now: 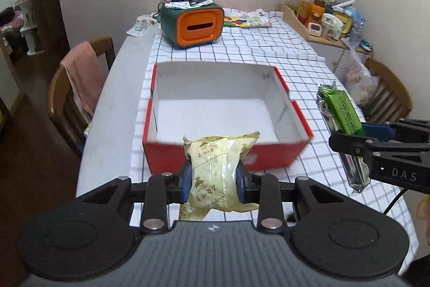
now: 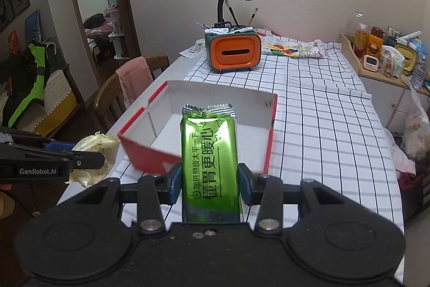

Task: Organize snacks
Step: 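Carry both packets into the red box and open both tools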

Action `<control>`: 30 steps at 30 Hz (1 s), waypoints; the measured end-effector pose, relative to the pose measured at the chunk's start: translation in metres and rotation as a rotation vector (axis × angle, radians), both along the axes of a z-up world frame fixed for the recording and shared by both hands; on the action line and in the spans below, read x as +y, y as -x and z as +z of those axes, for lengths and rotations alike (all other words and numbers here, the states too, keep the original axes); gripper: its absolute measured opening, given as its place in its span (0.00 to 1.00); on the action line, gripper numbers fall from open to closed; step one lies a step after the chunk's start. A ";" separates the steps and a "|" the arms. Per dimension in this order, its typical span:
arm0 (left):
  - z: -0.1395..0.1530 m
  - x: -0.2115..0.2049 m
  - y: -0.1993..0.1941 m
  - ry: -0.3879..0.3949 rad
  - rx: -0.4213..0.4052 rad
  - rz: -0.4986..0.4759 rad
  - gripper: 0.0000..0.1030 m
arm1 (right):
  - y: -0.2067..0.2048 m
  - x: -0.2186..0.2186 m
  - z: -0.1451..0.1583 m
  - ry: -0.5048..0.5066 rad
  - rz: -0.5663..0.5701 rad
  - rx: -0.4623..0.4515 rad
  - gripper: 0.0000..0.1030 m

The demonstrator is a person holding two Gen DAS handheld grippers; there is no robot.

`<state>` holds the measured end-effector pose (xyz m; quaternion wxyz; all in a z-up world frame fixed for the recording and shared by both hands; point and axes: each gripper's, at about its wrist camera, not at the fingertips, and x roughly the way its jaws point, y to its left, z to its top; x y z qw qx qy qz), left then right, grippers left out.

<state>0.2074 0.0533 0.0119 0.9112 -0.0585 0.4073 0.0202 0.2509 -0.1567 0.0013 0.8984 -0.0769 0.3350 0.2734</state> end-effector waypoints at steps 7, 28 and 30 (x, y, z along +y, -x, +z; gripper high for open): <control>-0.008 0.004 -0.061 -0.064 0.019 0.016 0.31 | -0.063 0.024 -0.011 0.052 0.017 0.013 0.41; -0.097 0.018 -0.178 -0.152 0.285 0.050 0.31 | -0.172 0.094 -0.110 0.297 0.146 0.174 0.41; -0.106 0.016 -0.183 -0.165 0.316 0.043 0.31 | -0.174 0.097 -0.117 0.323 0.159 0.188 0.41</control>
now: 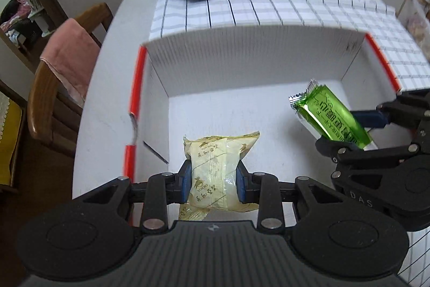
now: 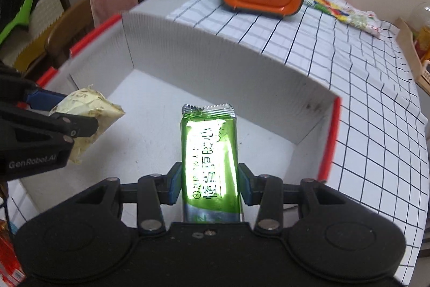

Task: Organize snacks
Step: 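Carry both packets into the red box and open both tools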

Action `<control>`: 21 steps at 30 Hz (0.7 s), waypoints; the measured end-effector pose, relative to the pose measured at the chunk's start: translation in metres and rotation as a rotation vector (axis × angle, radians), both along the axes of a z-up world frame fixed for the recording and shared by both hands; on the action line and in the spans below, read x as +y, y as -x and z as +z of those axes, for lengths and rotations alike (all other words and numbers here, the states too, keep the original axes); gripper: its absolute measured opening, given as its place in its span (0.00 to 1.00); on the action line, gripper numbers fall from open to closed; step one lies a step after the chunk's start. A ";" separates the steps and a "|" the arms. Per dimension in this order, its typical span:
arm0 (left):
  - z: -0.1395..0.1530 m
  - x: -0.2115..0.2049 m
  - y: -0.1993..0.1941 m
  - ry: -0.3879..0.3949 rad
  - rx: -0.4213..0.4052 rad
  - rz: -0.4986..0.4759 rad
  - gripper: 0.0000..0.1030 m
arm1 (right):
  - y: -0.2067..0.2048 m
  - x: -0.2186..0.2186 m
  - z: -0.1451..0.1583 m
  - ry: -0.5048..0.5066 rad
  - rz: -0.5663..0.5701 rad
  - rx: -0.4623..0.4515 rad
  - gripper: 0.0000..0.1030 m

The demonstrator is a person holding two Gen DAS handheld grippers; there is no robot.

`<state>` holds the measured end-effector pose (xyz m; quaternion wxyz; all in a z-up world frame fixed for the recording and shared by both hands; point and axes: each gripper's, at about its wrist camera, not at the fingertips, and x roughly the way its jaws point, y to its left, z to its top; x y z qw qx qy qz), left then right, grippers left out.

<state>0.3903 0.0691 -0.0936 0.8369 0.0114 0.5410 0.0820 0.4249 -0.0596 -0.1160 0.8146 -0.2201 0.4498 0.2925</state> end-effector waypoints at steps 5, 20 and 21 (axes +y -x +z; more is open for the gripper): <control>-0.009 -0.007 -0.004 -0.040 0.034 -0.029 0.31 | -0.008 0.004 -0.014 0.034 0.018 0.040 0.41; -0.003 -0.014 -0.004 -0.081 0.043 -0.046 0.47 | -0.010 0.002 -0.007 0.044 0.007 0.057 0.41; 0.000 -0.013 -0.002 -0.074 0.034 -0.044 0.47 | -0.009 0.000 -0.003 0.036 0.002 0.054 0.41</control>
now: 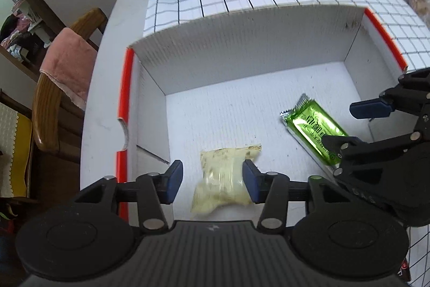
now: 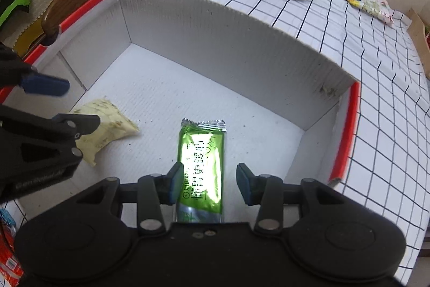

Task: Organize snacks
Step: 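Carry both packets into the red box and open both tools, then withdraw both tools from the box back toward the snack pile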

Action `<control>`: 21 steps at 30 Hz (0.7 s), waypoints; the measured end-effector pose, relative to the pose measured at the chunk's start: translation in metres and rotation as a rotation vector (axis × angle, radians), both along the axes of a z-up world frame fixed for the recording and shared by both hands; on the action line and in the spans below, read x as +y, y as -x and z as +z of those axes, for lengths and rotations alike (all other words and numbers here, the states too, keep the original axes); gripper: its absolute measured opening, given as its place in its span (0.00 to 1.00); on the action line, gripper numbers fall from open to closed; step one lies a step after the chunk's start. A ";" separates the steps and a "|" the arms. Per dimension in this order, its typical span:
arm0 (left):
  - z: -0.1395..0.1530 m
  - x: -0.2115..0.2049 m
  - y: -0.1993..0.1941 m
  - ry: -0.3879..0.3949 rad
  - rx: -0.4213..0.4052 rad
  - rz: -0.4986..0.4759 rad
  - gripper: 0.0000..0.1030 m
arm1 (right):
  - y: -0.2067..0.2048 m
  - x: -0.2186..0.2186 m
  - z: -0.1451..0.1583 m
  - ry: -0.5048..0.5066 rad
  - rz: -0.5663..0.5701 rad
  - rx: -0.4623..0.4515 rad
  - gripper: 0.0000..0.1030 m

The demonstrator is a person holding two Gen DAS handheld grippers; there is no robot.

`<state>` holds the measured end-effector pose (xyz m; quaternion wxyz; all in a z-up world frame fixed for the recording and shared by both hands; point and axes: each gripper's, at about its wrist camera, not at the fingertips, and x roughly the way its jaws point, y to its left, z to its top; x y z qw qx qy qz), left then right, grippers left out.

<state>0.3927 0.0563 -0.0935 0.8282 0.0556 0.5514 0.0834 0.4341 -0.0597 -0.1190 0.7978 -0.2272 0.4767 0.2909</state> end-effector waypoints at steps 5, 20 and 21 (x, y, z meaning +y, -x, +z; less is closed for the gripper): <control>0.017 0.005 0.012 0.032 -0.054 0.018 0.47 | 0.008 -0.012 0.021 -0.065 -0.025 -0.010 0.41; 0.072 -0.004 0.069 0.076 -0.199 -0.006 0.49 | 0.071 -0.037 0.086 -0.224 -0.044 -0.074 0.49; 0.075 -0.004 0.074 0.081 -0.208 -0.007 0.49 | 0.075 -0.039 0.089 -0.233 -0.047 -0.079 0.50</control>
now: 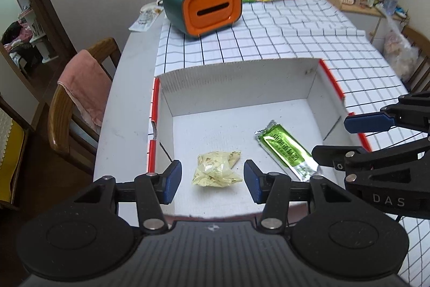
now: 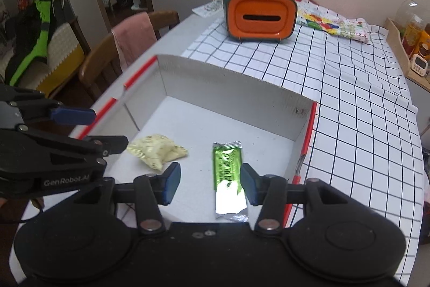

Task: Organize snacks
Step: 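Withdraw both tools from the box back toward the snack pile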

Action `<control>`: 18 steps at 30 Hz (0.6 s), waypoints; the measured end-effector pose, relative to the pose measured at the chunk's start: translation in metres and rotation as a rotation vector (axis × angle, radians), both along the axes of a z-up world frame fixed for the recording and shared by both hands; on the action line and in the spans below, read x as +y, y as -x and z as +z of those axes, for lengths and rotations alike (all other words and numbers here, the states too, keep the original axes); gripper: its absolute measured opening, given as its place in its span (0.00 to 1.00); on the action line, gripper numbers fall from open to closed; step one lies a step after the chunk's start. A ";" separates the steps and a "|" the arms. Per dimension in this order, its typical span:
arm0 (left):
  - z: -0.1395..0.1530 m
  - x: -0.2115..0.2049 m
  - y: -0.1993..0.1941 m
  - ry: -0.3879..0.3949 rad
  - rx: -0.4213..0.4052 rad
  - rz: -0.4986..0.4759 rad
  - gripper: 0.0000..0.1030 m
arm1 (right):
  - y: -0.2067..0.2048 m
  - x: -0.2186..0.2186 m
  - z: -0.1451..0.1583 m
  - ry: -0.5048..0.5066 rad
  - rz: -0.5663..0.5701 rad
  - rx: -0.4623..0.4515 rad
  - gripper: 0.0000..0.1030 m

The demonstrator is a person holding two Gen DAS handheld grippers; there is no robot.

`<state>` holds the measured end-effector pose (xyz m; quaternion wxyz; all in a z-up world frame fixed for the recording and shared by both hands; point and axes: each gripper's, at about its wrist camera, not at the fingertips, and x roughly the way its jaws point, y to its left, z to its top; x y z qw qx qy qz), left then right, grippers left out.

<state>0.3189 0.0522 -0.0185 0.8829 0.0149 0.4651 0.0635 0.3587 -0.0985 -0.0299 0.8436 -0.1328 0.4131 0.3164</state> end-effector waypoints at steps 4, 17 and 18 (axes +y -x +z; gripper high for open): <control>0.012 -0.002 0.022 0.009 -0.037 -0.006 0.49 | 0.021 -0.005 0.012 -0.030 0.002 -0.023 0.56; 0.042 -0.007 0.097 0.049 -0.143 -0.023 0.66 | 0.096 -0.024 0.040 -0.118 0.025 -0.096 0.78; 0.043 -0.008 0.103 0.055 -0.147 -0.026 0.68 | 0.102 -0.027 0.041 -0.126 0.028 -0.097 0.79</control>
